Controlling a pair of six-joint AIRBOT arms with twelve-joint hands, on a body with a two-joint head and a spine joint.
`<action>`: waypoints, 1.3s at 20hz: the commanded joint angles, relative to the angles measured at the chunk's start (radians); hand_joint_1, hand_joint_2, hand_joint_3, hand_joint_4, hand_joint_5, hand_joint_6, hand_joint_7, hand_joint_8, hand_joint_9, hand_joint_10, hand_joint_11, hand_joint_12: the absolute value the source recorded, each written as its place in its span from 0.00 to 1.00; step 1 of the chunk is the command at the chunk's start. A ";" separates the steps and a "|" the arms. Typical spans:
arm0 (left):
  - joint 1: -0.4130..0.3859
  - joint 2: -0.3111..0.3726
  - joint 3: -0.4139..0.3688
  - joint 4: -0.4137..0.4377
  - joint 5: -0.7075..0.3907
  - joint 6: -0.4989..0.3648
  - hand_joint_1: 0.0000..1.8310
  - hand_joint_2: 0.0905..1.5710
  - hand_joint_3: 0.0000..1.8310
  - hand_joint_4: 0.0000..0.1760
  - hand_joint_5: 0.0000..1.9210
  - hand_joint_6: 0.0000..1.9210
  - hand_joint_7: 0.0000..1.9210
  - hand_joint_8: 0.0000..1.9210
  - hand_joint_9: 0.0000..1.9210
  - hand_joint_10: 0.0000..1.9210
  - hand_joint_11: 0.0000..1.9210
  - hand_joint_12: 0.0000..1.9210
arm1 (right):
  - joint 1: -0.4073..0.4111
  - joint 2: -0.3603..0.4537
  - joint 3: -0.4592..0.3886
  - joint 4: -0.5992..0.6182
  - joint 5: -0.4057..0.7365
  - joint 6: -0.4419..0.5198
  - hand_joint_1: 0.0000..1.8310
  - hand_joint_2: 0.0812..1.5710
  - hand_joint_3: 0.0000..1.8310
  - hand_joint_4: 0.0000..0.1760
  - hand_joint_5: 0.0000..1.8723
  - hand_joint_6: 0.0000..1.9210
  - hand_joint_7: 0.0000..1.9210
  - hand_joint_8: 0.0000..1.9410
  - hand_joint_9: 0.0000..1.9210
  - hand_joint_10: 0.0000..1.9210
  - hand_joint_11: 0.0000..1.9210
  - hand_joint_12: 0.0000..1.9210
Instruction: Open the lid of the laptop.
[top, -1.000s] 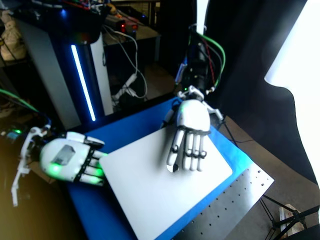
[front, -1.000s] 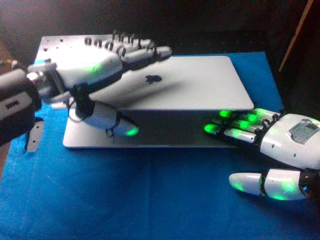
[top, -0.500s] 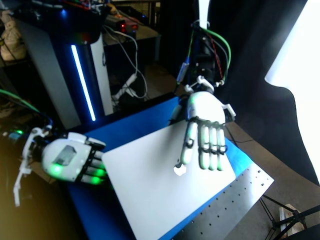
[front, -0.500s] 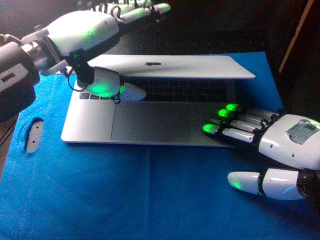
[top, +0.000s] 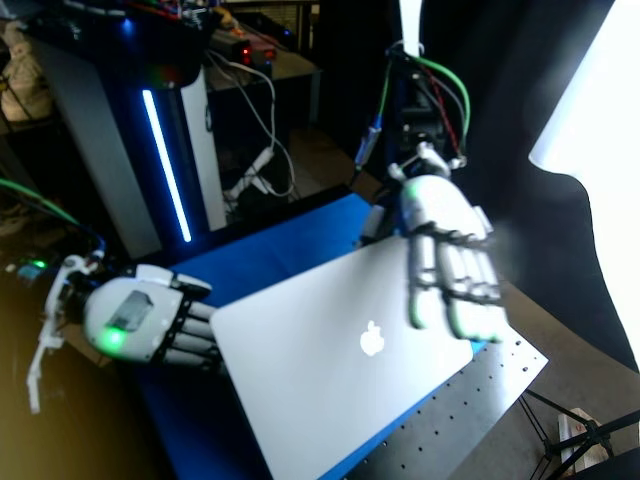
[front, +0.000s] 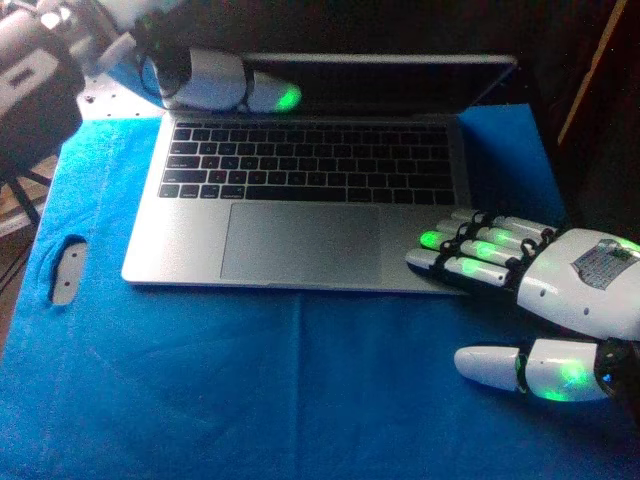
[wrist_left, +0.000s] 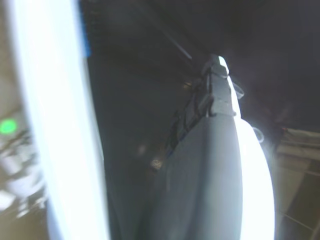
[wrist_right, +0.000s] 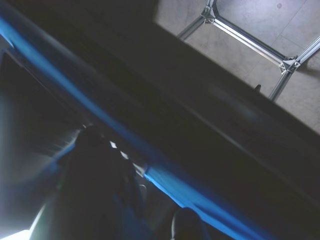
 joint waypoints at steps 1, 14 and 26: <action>-0.027 -0.008 0.014 -0.042 -0.119 0.024 0.43 0.63 0.00 1.00 0.00 0.00 0.00 0.00 0.00 0.00 0.00 0.00 | -0.006 -0.007 0.001 -0.014 0.016 0.008 0.00 0.85 0.00 0.00 0.06 0.00 0.03 0.00 0.01 0.00 0.01 0.01; -0.233 -0.120 0.241 -0.067 0.068 0.075 0.46 0.61 0.00 1.00 0.00 0.00 0.00 0.00 0.00 0.00 0.00 0.00 | -0.003 -0.009 0.009 -0.036 0.016 0.014 0.00 0.85 0.00 0.00 0.06 0.00 0.03 0.00 0.00 0.00 0.01 0.01; -0.323 -0.243 0.469 -0.021 0.331 0.159 0.51 0.60 0.00 1.00 0.00 0.00 0.00 0.00 0.00 0.00 0.00 0.00 | 0.015 -0.016 0.025 -0.053 0.016 0.030 0.00 0.87 0.00 0.00 0.05 0.00 0.04 0.00 0.00 0.00 0.01 0.00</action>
